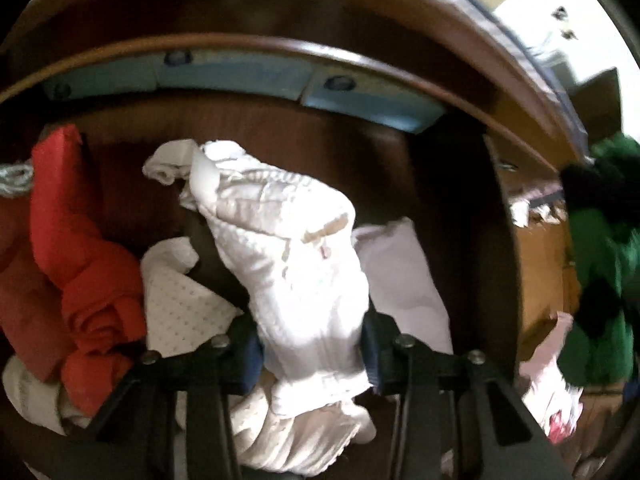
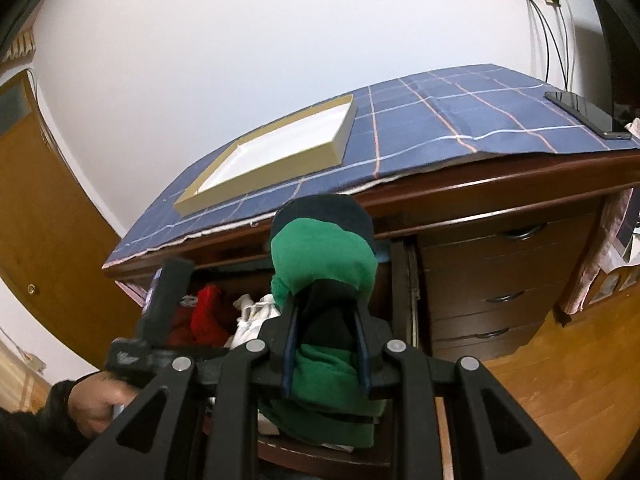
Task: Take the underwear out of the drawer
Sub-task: 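Lift the green sock with the right tool while the left tool grasps the white underwear, then carry the green sock and white underwear in both tools over the white tray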
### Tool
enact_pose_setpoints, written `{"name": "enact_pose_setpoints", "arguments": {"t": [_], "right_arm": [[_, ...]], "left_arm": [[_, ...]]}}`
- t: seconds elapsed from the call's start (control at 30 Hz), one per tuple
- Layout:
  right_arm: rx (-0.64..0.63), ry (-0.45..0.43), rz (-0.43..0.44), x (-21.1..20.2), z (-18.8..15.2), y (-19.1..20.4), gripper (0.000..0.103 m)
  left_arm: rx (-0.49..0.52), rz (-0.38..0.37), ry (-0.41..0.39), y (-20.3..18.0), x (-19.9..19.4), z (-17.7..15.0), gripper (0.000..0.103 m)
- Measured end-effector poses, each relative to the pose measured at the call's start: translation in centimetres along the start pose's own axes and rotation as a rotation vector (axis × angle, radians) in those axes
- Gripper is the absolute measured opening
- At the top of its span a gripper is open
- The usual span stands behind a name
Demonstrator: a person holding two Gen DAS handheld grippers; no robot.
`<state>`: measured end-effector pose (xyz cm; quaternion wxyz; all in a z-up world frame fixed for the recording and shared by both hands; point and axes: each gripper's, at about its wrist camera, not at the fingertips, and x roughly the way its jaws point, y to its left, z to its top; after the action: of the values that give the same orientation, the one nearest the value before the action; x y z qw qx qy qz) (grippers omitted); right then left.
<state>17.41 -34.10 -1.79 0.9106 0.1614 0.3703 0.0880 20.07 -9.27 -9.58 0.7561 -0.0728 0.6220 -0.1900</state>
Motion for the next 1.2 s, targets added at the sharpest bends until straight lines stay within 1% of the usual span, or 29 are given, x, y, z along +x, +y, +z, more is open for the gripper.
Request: {"name": "enact_pose_setpoints", "arguments": {"t": [0.03, 0.1, 0.17, 0.2, 0.23, 0.27, 0.37, 0.47, 0.53, 0.6, 0.63, 0.7, 0.83, 0.97, 1.03, 1.13, 1.2], "right_arm": [[0.003, -0.006, -0.002, -0.1, 0.1, 0.2, 0.026], [0.009, -0.019, -0.001, -0.3, 0.3, 0.5, 0.026], [0.02, -0.033, 0.007, -0.6, 0.6, 0.9, 0.026], [0.023, -0.04, 0.014, -0.7, 0.9, 1.3, 0.026], [0.023, -0.045, 0.016, -0.8, 1.0, 1.5, 0.026], [0.02, -0.052, 0.016, -0.9, 1.3, 2.0, 0.026], [0.003, -0.059, 0.019, -1.1, 1.8, 3.2, 0.026], [-0.001, -0.052, 0.03, -0.9, 2.2, 4.4, 0.026], [-0.004, -0.045, 0.048, -0.6, 2.5, 5.1, 0.026], [-0.012, -0.043, 0.056, -0.4, 2.7, 5.8, 0.026], [-0.019, -0.043, 0.061, -0.2, 2.9, 6.4, 0.026], [-0.032, -0.042, 0.075, 0.3, 3.3, 7.5, 0.026], [-0.066, -0.03, 0.102, 1.5, 4.7, 9.2, 0.026], [-0.1, -0.036, 0.111, 2.9, 6.8, 11.1, 0.026], [-0.107, -0.043, 0.114, 3.7, 7.9, 11.7, 0.026], [-0.095, -0.044, 0.132, 5.1, 9.6, 12.4, 0.026], [-0.085, -0.045, 0.141, 6.1, 10.6, 12.8, 0.026]], "left_arm": [[0.019, -0.016, -0.02, 0.1, -1.0, -0.2, 0.039], [0.057, -0.025, -0.054, 0.2, -2.1, -0.8, 0.039], [0.109, -0.031, -0.115, 0.2, -4.1, -1.7, 0.039], [0.123, -0.044, -0.14, 0.2, -4.9, -1.9, 0.039], [0.13, -0.056, -0.158, 1.0, -5.9, -1.1, 0.039], [0.143, -0.073, -0.194, 1.4, -7.0, -1.1, 0.039], [0.173, -0.095, -0.274, 2.0, -9.6, -1.7, 0.039], [0.193, -0.113, -0.31, 2.7, -11.5, -1.8, 0.039], [0.204, -0.121, -0.331, 3.3, -12.8, -2.4, 0.039], [0.214, -0.117, -0.353, 3.6, -13.6, -2.9, 0.039], [0.219, -0.11, -0.368, 3.3, -13.7, -2.5, 0.039], [0.23, -0.095, -0.399, 3.8, -15.0, -2.6, 0.039], [0.226, -0.078, -0.474, 5.7, -17.6, -1.2, 0.039], [0.246, -0.028, -0.548, 6.5, -19.1, 1.1, 0.039], [0.247, -0.012, -0.566, 6.6, -19.4, 1.9, 0.039], [0.242, 0.014, -0.591, 7.0, -20.2, 4.0, 0.039], [0.238, 0.013, -0.596, 7.4, -20.4, 5.3, 0.039]]}}
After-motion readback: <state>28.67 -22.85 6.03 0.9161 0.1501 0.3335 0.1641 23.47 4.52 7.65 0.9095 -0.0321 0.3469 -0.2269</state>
